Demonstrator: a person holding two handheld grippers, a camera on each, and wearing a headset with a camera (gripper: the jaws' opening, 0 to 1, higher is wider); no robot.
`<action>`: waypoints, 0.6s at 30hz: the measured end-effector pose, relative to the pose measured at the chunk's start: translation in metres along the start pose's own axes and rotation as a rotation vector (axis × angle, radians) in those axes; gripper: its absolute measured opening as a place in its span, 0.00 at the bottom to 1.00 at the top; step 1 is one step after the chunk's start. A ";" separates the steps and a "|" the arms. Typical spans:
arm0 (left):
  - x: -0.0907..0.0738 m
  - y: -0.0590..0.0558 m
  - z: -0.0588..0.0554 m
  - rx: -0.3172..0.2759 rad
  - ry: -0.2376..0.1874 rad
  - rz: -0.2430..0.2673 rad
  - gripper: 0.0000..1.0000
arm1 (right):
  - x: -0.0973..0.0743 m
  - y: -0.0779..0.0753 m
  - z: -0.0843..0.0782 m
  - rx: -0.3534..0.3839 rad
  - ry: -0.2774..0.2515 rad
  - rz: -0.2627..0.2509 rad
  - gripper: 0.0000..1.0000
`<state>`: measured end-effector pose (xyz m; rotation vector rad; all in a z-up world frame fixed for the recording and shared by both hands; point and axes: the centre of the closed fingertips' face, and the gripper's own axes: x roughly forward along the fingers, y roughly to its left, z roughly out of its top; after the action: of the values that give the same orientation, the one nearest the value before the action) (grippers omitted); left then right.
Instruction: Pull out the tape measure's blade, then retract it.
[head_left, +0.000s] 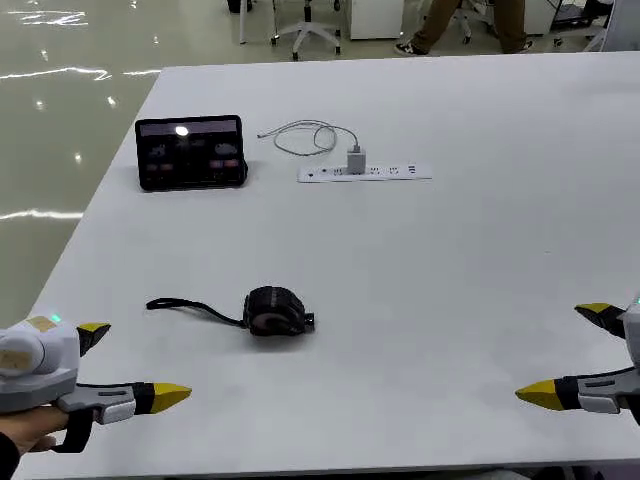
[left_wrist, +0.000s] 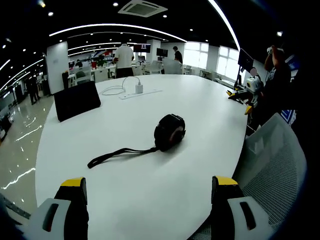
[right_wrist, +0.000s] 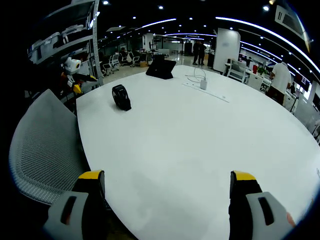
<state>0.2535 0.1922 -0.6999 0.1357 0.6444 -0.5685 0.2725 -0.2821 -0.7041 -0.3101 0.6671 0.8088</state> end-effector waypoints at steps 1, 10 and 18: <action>0.002 -0.001 0.002 -0.005 -0.002 -0.010 1.00 | 0.002 0.002 0.000 0.007 0.005 0.014 1.00; 0.024 -0.019 0.011 0.034 0.065 -0.122 1.00 | 0.022 0.005 0.018 -0.030 -0.017 0.028 1.00; 0.050 -0.023 0.033 0.106 0.060 -0.147 1.00 | 0.040 0.009 0.034 -0.069 -0.030 0.038 1.00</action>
<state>0.2910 0.1405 -0.7020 0.2068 0.6867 -0.7426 0.2999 -0.2367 -0.7042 -0.3482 0.6194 0.8725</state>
